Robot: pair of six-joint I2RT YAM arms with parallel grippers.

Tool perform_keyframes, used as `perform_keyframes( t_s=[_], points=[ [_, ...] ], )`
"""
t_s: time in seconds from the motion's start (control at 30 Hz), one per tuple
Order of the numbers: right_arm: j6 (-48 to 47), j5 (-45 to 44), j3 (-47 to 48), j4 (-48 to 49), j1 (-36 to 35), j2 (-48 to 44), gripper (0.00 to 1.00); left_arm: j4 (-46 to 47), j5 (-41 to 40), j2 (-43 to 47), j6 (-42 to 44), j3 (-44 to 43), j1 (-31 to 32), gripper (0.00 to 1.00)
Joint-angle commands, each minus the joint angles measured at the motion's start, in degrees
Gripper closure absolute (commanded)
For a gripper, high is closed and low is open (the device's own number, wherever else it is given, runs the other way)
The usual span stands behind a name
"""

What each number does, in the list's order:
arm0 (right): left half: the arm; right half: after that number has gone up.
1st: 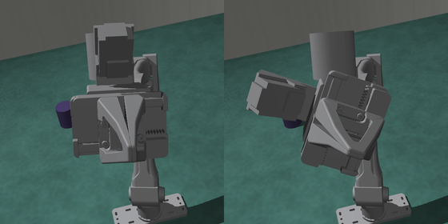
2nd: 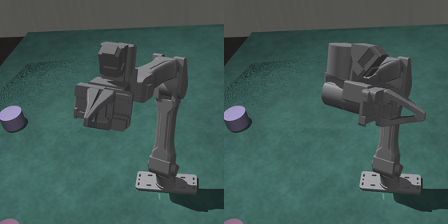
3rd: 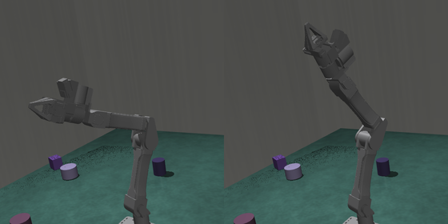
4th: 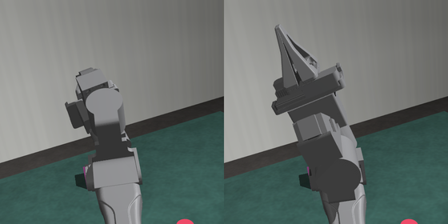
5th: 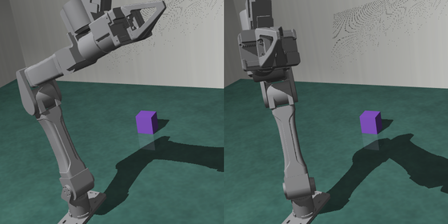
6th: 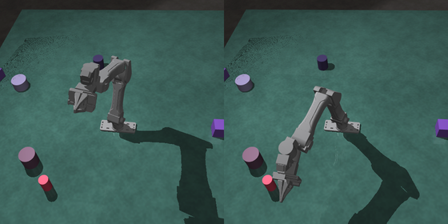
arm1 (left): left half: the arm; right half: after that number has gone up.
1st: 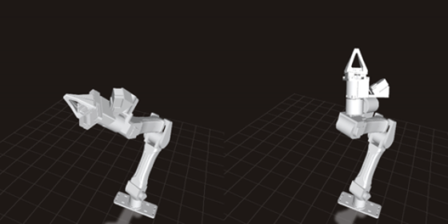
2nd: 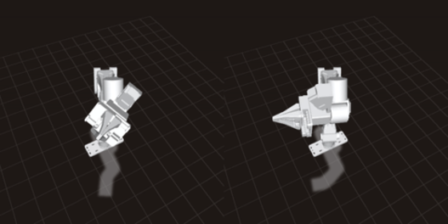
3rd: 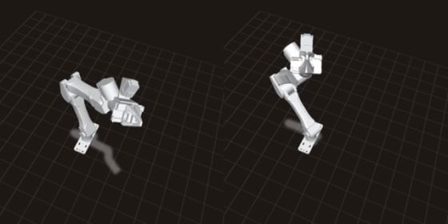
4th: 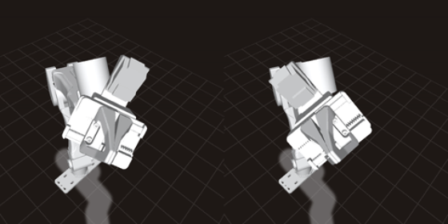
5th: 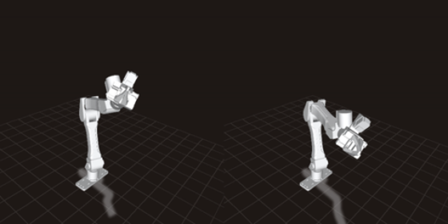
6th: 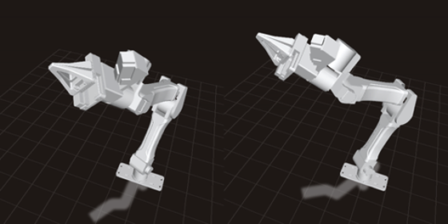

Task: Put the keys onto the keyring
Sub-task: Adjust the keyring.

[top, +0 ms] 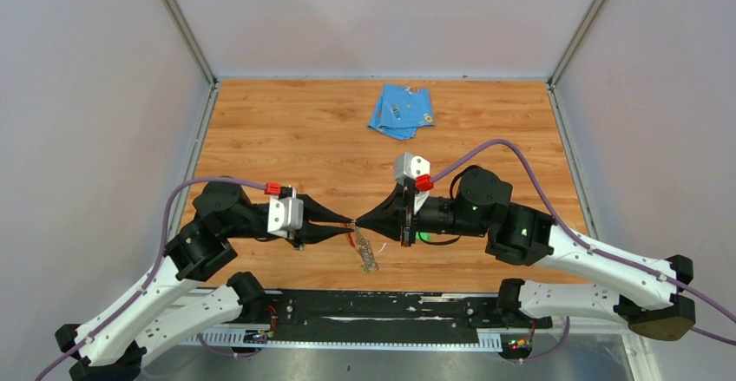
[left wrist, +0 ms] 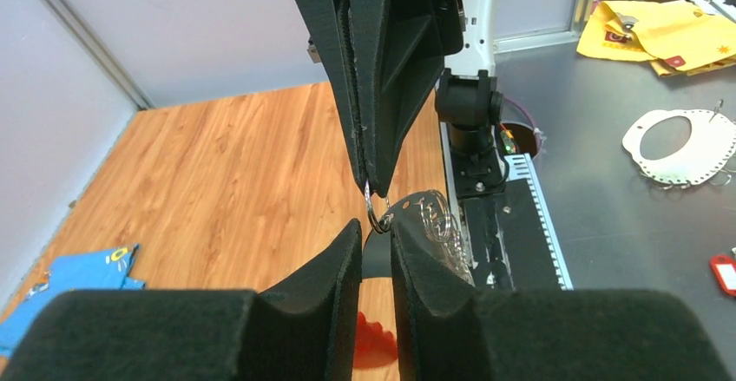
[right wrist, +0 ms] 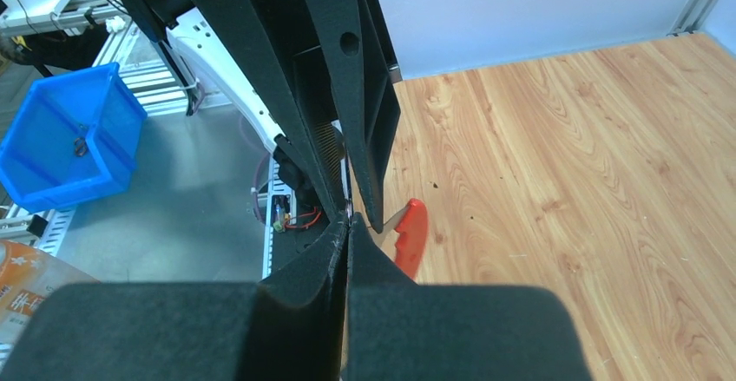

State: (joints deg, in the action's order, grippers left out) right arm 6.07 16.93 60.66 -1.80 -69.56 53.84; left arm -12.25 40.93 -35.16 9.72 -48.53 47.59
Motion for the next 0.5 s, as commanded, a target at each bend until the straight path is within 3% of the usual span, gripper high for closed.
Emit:
perform_keyframes(
  t_s=[0.0, 0.2, 0.4, 0.47],
  points=[
    [-2.2, -0.1, 2.5, -2.4, 0.6, 0.0, 1.00, 0.0, 0.7, 0.0, -0.9, -0.8, -0.2, 0.78],
    [-2.3, 0.0, 2.7, -2.3, 0.6, 0.4, 1.00, 1.4, 0.1, -0.1, -2.9, 0.0, -0.2, 0.86],
    [-2.7, -0.3, 2.9, -2.3, 0.6, 1.0, 1.00, 2.3, -1.9, -0.7, -5.8, 0.4, -0.2, 0.87],
    [-2.7, 0.0, 3.1, -2.0, 0.6, 1.3, 1.00, 2.0, -2.5, -1.2, -6.6, 0.3, -0.2, 0.92]
  ],
)
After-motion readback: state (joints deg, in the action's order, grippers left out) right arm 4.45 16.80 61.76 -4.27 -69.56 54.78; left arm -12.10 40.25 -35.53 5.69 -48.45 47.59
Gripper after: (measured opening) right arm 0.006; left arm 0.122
